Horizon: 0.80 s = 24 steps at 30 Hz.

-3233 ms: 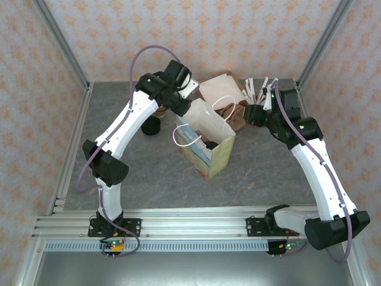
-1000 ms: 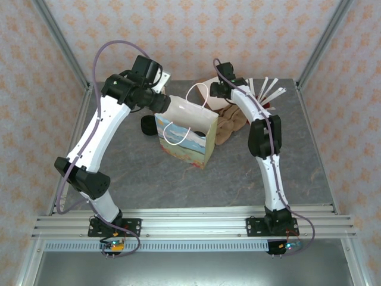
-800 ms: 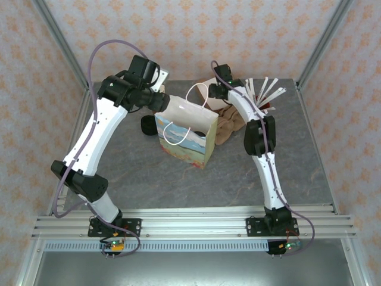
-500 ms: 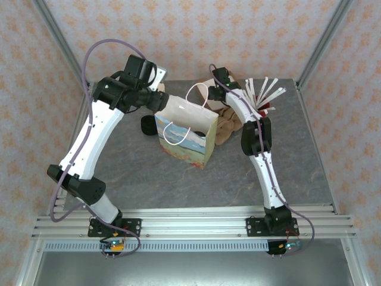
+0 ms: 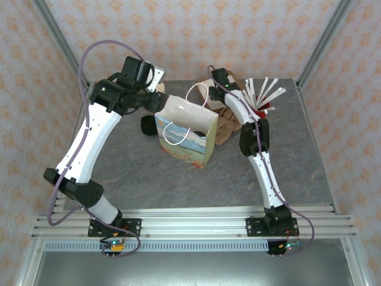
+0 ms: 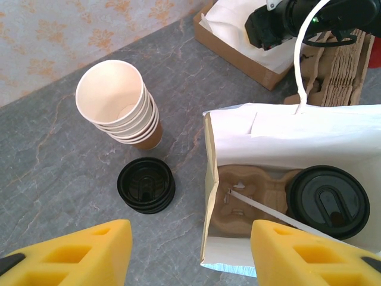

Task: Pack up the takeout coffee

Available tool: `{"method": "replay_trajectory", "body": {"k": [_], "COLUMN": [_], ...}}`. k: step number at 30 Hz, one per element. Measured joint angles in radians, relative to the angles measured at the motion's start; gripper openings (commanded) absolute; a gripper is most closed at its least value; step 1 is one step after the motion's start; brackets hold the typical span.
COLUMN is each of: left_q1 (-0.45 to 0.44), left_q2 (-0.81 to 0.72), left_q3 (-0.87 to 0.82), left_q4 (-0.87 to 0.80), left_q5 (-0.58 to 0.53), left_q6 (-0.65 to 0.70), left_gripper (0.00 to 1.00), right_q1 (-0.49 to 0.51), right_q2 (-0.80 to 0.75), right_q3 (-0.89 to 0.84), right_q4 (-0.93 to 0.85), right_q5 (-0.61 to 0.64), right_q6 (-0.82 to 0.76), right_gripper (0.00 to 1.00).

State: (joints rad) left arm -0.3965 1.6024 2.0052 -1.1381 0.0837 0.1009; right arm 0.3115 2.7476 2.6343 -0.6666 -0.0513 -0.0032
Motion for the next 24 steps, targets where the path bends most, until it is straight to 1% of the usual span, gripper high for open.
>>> {"method": "replay_trajectory", "body": {"k": [4,7,16,24], "left_q1": [0.000,0.000,0.000,0.000], "left_q2": [-0.011,-0.018,-0.036,-0.063], "left_q3": [-0.017,-0.026,-0.027,-0.040], "left_q4": [0.004,0.005,0.006,0.009], "left_q5": [0.000,0.000,0.000,0.005], "left_q6": [0.000,0.000,0.000,-0.007], "left_gripper": [0.56,0.56,0.56,0.56], "right_q1": [-0.003,-0.008,-0.029,-0.032], "right_q2": [0.001,0.001,-0.007,-0.115], "right_q3": [0.011,0.016,0.016,0.016], "right_q4": [-0.009,-0.012,-0.017,-0.039], "right_q5": [0.000,-0.005,-0.072,-0.113], "right_q6": [0.001,0.004,0.037,0.055], "right_gripper": [0.19,0.15,0.09,0.08]}}
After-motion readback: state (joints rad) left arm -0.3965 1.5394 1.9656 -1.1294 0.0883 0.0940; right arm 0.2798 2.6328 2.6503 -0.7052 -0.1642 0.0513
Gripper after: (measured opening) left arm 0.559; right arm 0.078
